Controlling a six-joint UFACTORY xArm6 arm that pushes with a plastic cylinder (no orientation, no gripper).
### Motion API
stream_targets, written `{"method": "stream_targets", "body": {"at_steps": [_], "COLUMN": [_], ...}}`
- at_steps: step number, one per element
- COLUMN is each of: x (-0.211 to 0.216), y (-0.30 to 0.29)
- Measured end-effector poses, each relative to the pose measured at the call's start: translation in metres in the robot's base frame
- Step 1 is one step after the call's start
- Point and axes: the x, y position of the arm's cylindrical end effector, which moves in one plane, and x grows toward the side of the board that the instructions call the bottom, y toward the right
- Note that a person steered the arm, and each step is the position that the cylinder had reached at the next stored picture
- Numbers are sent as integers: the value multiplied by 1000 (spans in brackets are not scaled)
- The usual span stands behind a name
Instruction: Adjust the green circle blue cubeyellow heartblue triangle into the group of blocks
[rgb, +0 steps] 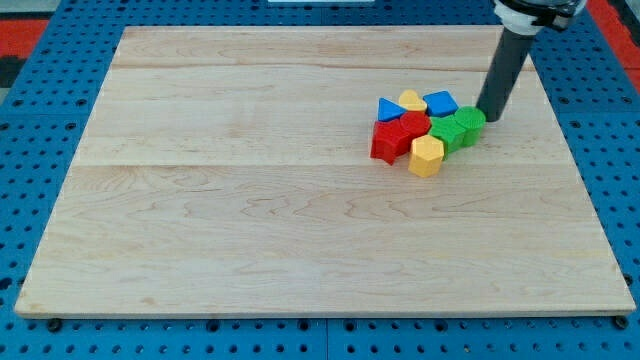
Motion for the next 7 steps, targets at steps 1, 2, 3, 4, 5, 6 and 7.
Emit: {"method": "stream_targets", "body": {"at_steps": [1, 2, 3, 4, 5, 6, 7], "x": [0, -2, -30, -62, -77, -51, -46], "y": [-15, -9, 39, 28, -7, -31, -42]}}
